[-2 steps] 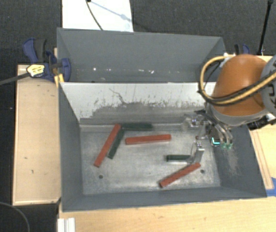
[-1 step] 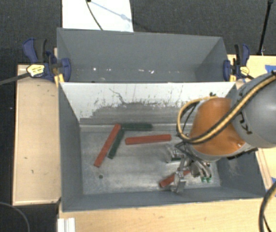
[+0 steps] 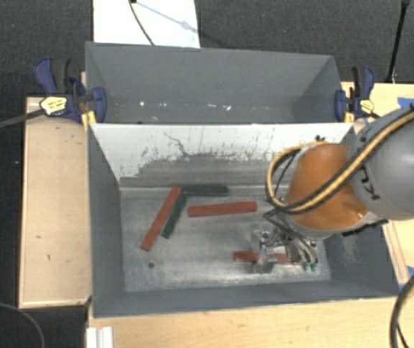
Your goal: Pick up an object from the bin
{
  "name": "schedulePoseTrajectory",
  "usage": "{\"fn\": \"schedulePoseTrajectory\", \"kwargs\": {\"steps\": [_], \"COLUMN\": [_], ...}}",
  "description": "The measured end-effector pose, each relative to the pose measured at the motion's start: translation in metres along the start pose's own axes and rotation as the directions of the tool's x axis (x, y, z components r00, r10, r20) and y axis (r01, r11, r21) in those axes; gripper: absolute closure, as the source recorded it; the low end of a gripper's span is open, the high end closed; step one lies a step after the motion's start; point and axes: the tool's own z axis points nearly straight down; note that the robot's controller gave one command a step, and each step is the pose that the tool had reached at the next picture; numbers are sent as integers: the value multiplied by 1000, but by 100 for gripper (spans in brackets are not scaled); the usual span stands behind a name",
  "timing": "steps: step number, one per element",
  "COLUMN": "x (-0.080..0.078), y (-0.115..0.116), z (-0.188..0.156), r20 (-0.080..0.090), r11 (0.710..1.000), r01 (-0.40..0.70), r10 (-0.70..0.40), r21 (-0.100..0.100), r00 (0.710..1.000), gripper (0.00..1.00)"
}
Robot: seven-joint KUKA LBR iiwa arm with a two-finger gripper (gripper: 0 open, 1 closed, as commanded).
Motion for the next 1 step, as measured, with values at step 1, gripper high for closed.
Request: {"fn": "schedulePoseTrajectory", "kwargs": {"steps": [1], "x": [-6], "y": [-24], "z": [-116], "r20": [2], "r11": [997], "r01": [75], "r10": [-75], "r21": [2], "r00": [997], "gripper": [100]}}
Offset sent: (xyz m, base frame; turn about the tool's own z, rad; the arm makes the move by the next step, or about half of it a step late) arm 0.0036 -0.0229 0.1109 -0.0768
